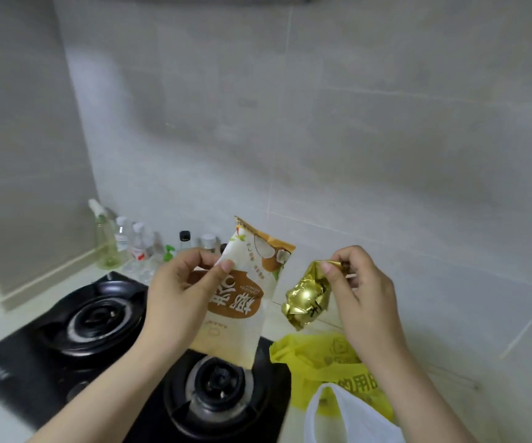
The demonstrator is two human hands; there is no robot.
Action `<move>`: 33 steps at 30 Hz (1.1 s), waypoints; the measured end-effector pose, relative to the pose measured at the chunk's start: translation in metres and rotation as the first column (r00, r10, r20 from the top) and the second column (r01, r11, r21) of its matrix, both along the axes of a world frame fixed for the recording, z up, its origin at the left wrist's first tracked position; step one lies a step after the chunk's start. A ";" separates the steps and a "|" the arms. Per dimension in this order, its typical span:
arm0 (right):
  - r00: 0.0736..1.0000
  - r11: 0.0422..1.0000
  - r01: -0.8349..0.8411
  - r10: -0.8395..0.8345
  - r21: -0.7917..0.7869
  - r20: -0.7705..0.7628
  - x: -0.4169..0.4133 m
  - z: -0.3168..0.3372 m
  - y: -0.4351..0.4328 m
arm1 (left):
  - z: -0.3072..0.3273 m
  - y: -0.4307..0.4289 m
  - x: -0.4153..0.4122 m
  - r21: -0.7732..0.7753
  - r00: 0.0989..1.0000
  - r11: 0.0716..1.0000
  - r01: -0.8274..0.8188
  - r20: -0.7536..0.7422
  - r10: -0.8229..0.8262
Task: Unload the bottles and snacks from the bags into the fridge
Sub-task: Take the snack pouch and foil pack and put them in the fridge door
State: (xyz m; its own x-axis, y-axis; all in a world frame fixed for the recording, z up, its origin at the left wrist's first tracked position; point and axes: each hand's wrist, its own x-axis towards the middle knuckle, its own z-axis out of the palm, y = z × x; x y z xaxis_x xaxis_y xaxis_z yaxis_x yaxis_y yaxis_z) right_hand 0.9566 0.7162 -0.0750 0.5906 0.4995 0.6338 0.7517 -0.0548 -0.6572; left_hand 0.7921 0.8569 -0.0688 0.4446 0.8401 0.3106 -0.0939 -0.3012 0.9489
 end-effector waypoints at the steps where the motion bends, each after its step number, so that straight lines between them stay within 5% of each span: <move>1: 0.999 0.999 -0.038 0.038 0.002 -0.001 -0.005 0.001 0.004 | 0.000 -0.004 -0.008 0.003 0.999 0.999 -0.033 -0.002 0.033; 15: 0.883 0.884 -0.467 0.466 0.022 0.056 -0.140 0.028 0.088 | 0.021 -0.007 -0.176 0.071 0.880 0.878 -0.474 0.011 0.474; 33: 0.469 0.466 -0.883 0.881 0.060 0.067 -0.425 0.058 0.162 | 0.044 -0.035 -0.455 0.155 0.565 0.548 -0.822 0.103 0.819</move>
